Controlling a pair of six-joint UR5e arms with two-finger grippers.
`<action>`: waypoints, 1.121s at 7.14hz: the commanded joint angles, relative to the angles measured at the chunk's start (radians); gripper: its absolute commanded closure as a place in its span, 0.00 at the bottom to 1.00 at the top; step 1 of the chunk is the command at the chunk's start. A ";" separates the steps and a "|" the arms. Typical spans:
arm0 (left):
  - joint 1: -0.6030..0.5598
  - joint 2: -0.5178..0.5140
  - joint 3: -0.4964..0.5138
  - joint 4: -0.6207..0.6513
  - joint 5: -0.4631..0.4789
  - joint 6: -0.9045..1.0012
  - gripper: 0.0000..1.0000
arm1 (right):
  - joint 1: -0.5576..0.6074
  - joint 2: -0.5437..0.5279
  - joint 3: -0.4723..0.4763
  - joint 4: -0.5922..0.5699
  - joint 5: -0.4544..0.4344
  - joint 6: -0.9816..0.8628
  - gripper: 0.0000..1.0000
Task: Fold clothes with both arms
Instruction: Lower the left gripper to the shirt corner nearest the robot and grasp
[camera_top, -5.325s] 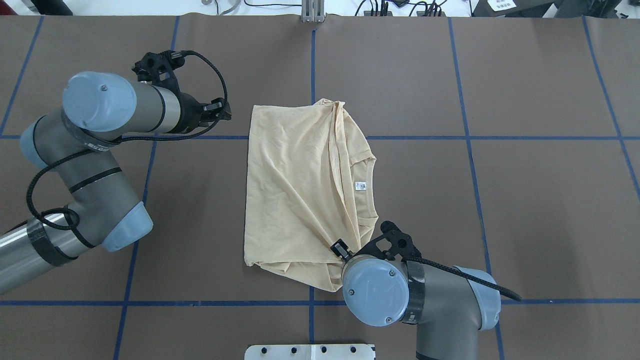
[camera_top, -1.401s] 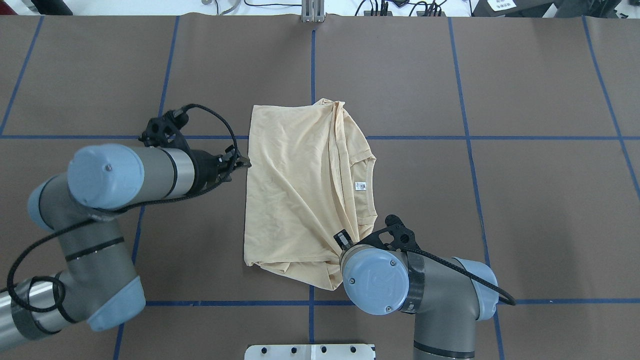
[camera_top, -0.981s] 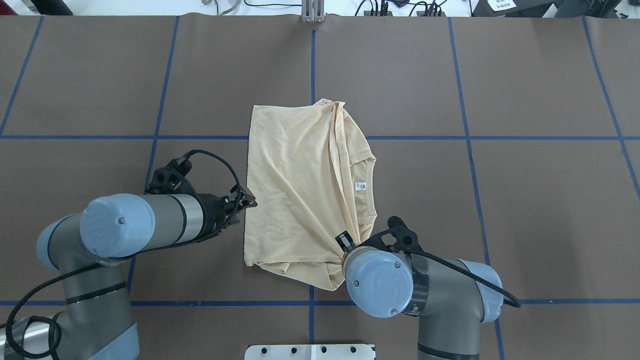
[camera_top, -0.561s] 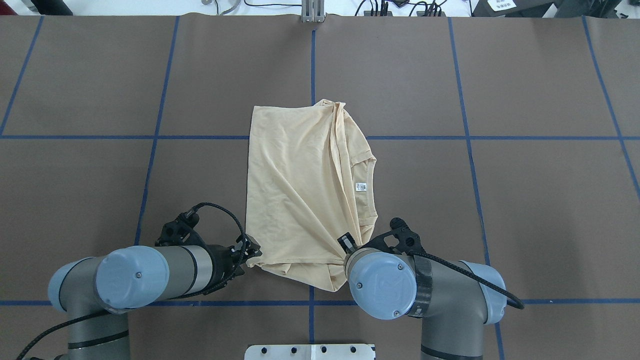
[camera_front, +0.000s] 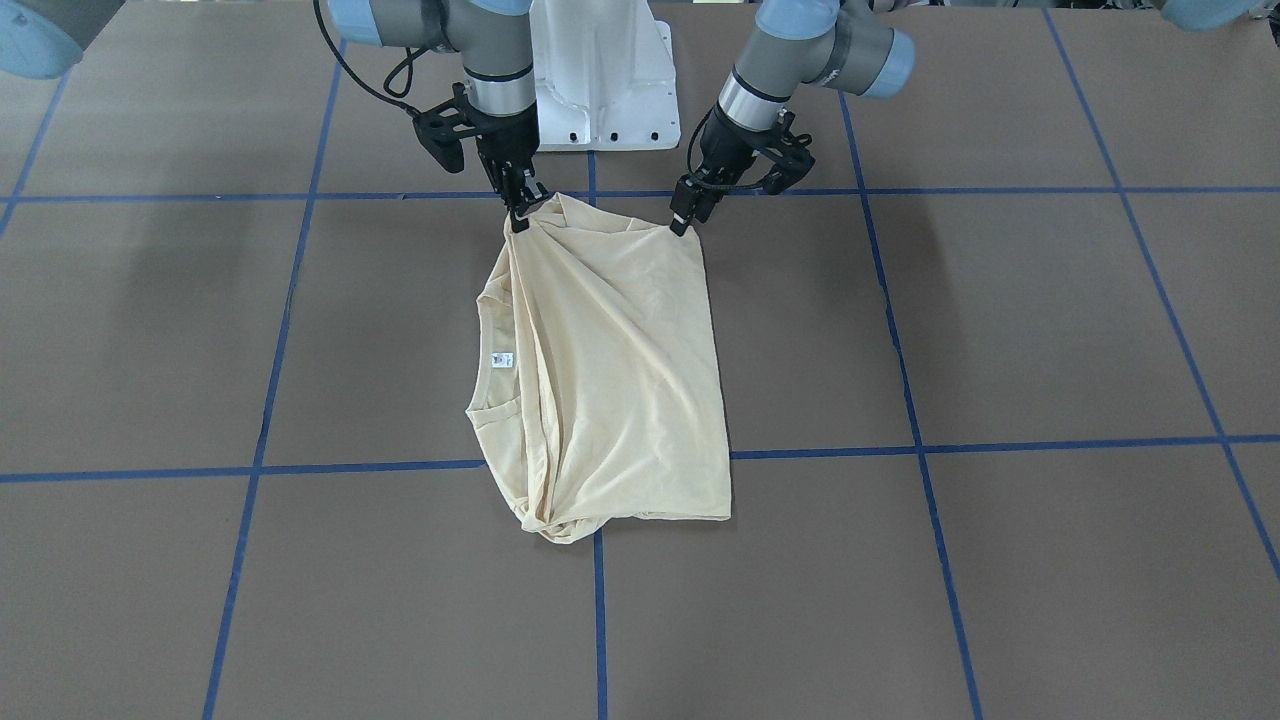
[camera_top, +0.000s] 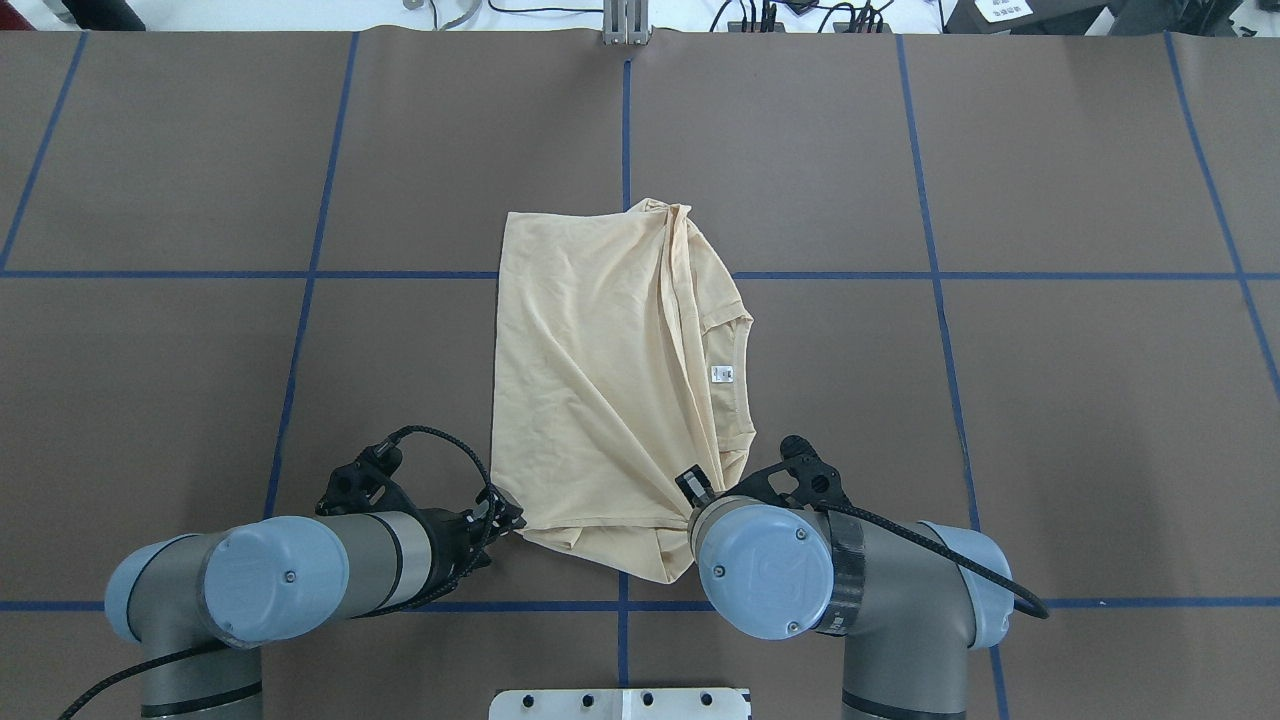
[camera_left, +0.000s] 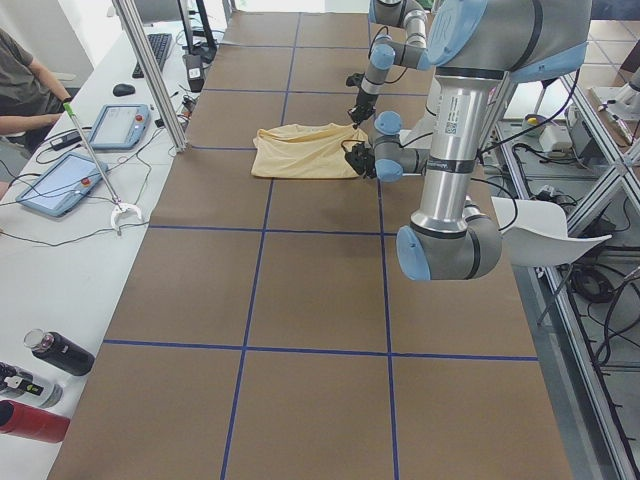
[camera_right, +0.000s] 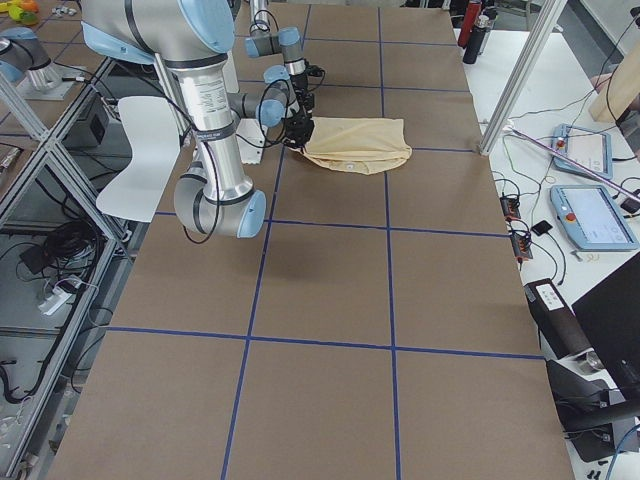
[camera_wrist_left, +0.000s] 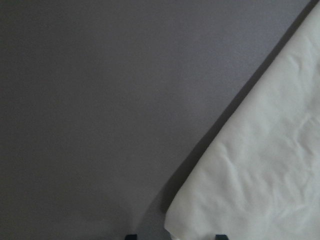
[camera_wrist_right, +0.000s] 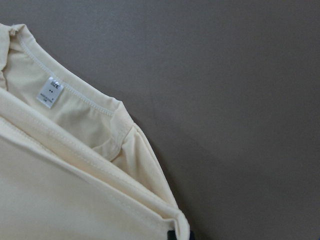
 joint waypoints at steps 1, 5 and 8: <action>0.000 -0.008 0.012 -0.003 0.014 -0.008 0.43 | 0.000 0.000 0.000 0.000 0.000 0.000 1.00; 0.002 -0.007 0.021 -0.006 0.027 -0.044 1.00 | 0.000 0.000 0.000 0.000 0.000 0.000 1.00; 0.002 0.017 -0.051 0.002 0.018 -0.030 1.00 | -0.003 -0.026 0.032 -0.003 0.000 0.005 1.00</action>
